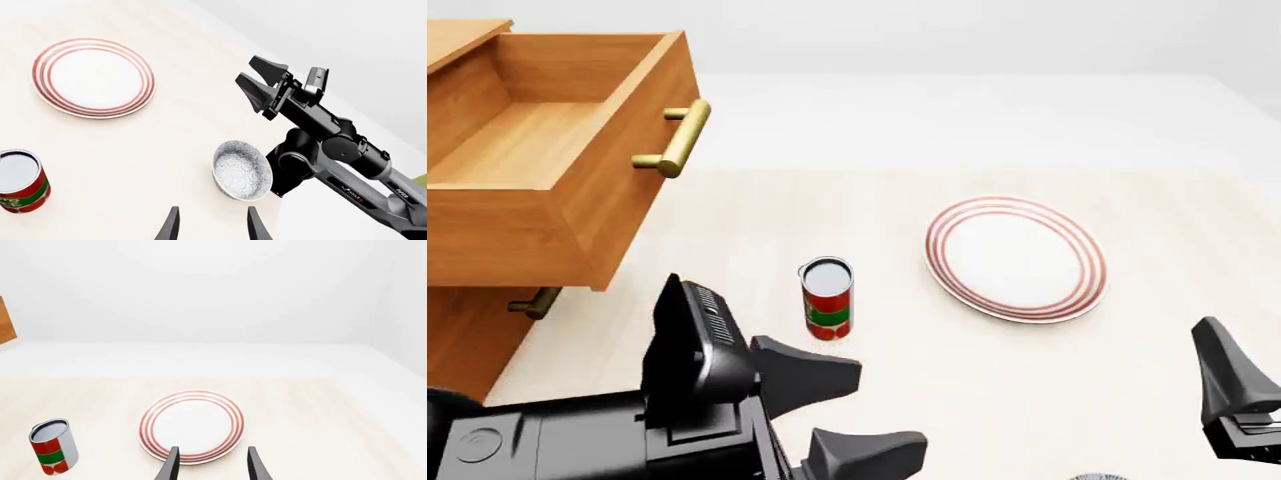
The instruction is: Put the bowl in the top drawer of the cabinet.
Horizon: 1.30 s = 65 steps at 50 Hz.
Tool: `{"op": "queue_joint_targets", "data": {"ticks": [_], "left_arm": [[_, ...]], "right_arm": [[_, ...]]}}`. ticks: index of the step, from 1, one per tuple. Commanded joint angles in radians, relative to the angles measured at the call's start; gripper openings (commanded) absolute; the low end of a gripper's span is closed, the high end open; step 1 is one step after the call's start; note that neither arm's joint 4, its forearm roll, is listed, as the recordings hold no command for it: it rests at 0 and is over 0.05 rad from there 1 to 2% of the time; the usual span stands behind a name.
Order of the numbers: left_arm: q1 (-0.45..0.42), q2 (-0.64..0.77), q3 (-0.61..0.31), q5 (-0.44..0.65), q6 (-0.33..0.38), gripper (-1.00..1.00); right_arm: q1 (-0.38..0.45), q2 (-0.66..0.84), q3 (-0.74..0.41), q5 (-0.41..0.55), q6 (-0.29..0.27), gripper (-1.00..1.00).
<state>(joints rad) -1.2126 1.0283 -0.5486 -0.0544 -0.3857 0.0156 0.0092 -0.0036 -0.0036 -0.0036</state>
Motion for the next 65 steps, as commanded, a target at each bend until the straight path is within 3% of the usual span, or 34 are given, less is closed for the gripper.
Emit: {"op": "queue_joint_targets", "data": {"ticks": [1,6,16,18,35,65], "left_arm": [[-0.045,0.084,-0.002,-0.03,-0.129,1.0],[-0.052,0.101,-0.003,-0.042,-0.138,1.0],[-0.079,0.166,0.009,-0.097,-0.227,1.0],[-0.091,0.185,0.018,-0.117,-0.272,1.0],[-0.151,0.302,-0.006,-0.195,-0.364,1.0],[-0.151,0.393,-0.128,-0.145,-0.382,1.0]], "right_arm": [[-0.001,-0.002,0.0,0.002,0.0,1.0],[-0.001,-0.002,0.0,0.002,0.0,1.0],[-0.001,-0.002,0.0,0.002,0.0,1.0],[-0.001,-0.002,0.0,0.002,0.0,1.0],[-0.001,-0.002,0.0,0.002,0.0,1.0],[-0.001,-0.002,0.0,0.002,0.0,1.0]]}}
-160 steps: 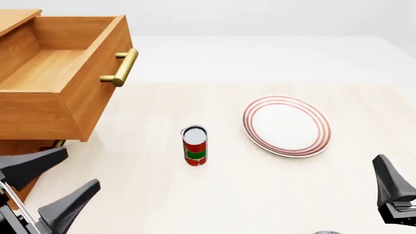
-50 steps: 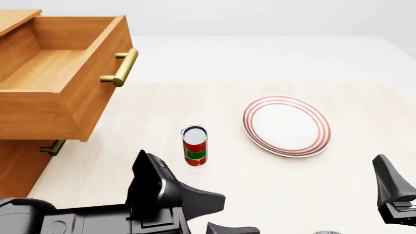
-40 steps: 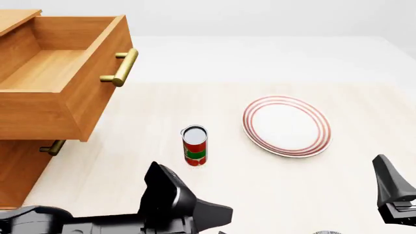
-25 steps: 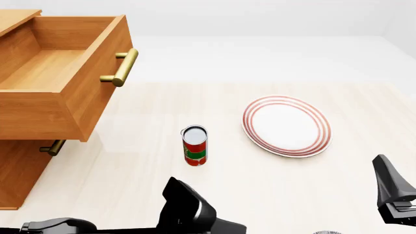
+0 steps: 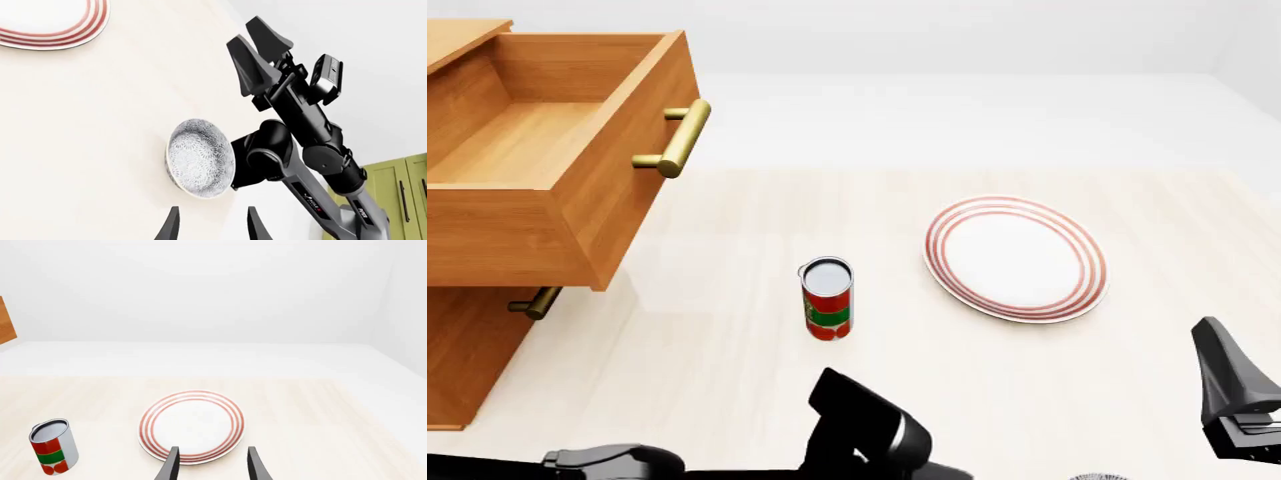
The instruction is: Put the bowl in the top drawer of the cabinet.
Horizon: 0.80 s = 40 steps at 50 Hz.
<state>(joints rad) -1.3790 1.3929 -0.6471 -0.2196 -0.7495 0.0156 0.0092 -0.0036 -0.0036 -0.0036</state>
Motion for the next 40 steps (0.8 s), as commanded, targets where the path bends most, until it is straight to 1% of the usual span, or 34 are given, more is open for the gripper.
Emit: {"op": "queue_joint_targets", "data": {"ticks": [1,9,19,31,40], "left_arm": [[0.022,0.035,-0.026,0.012,-0.022,1.0],[0.046,0.054,-0.009,-0.017,-0.04,1.0],[0.056,0.095,0.009,-0.068,-0.065,1.0],[0.061,0.178,-0.008,-0.126,-0.097,1.0],[0.071,0.223,-0.012,-0.159,-0.109,1.0]], "right_arm": [[-0.001,-0.002,0.0,0.002,0.0,1.0],[-0.001,-0.002,0.0,0.002,0.0,1.0],[-0.001,-0.002,0.0,0.002,0.0,1.0],[-0.001,-0.002,0.0,0.002,0.0,1.0],[-0.001,-0.002,0.0,0.002,0.0,1.0]]}}
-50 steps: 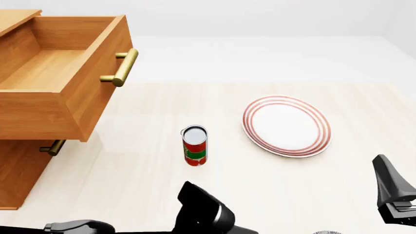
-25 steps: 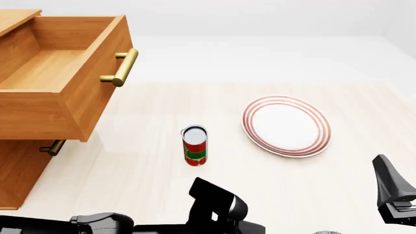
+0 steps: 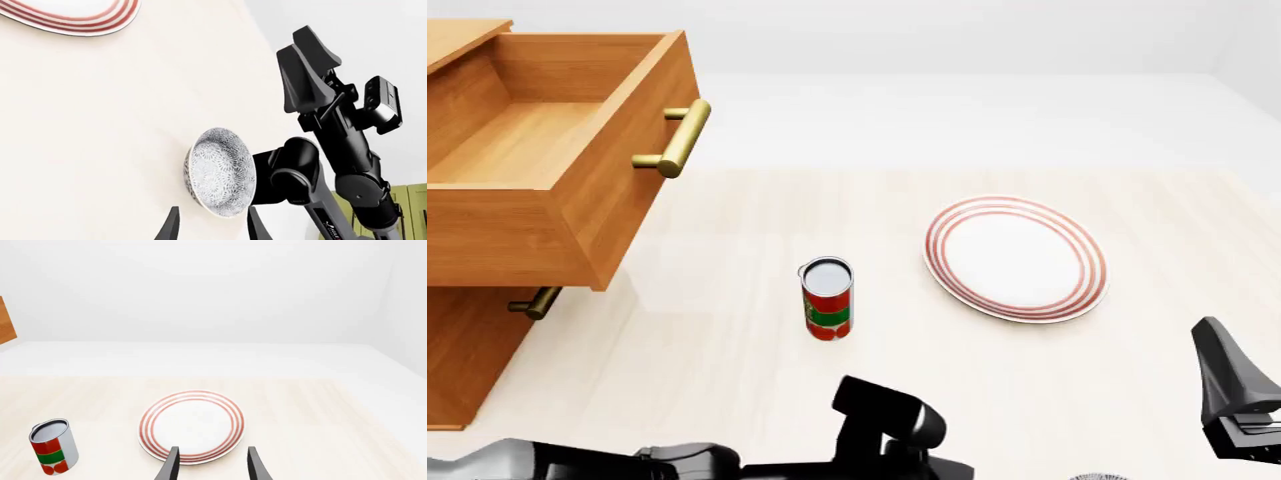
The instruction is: Put the bowl in the top drawer of the cabinet.
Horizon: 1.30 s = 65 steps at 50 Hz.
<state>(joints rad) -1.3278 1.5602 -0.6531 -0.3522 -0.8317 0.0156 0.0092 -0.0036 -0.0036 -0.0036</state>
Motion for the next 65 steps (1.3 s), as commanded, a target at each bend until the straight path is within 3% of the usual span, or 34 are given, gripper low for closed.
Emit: {"op": "queue_joint_targets", "data": {"ticks": [1,65], "left_arm": [[0.021,0.062,-0.006,-0.031,-0.03,1.0],[0.019,0.267,-0.116,-0.073,-0.057,1.0]], "right_arm": [[-0.001,-0.002,0.0,0.002,0.0,1.0],[-0.001,-0.002,0.0,0.002,0.0,1.0]]}}
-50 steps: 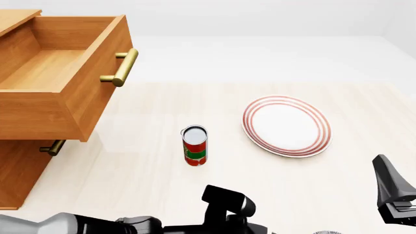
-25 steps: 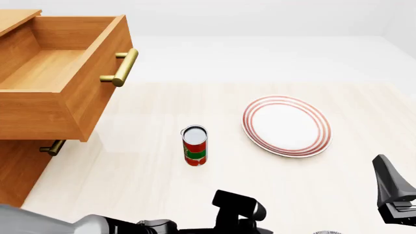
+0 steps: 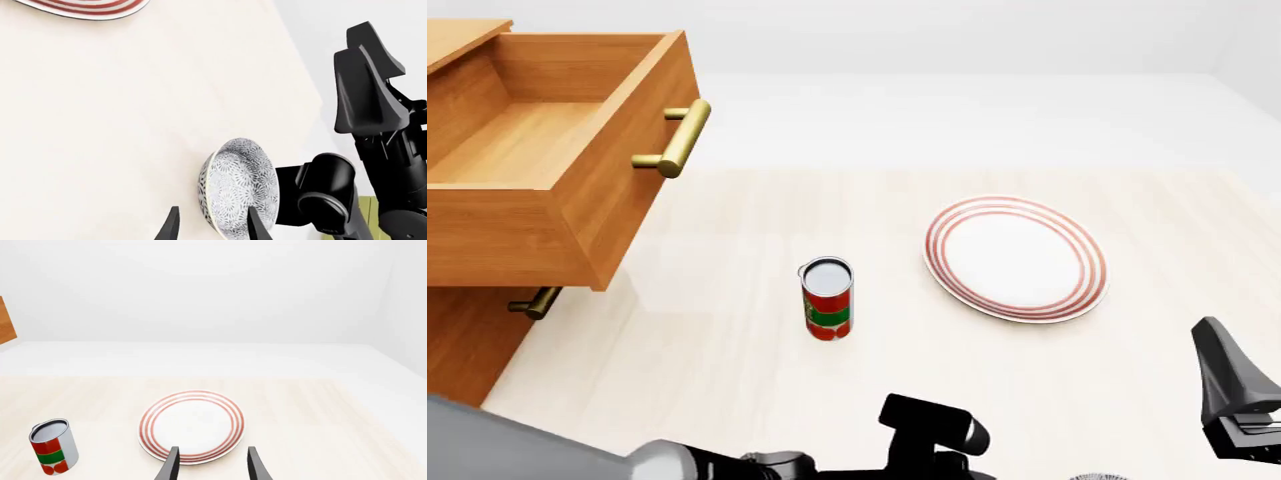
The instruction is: Put the bowl in the top drawer of the cabinet.
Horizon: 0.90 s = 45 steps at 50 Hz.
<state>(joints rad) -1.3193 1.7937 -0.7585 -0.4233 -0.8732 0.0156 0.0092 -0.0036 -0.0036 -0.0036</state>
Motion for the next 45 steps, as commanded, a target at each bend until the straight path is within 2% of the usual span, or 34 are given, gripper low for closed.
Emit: {"op": "queue_joint_targets", "data": {"ticks": [1,28,45], "left_arm": [[0.011,0.036,-0.01,-0.004,-0.017,1.0],[-0.002,0.107,-0.023,-0.051,-0.04,1.0],[-0.003,0.167,-0.068,-0.053,-0.038,1.0]], "right_arm": [[-0.001,-0.002,0.0,0.002,0.0,1.0],[-0.001,-0.002,0.0,0.002,0.0,1.0],[-0.001,-0.002,0.0,0.002,0.0,1.0]]}}
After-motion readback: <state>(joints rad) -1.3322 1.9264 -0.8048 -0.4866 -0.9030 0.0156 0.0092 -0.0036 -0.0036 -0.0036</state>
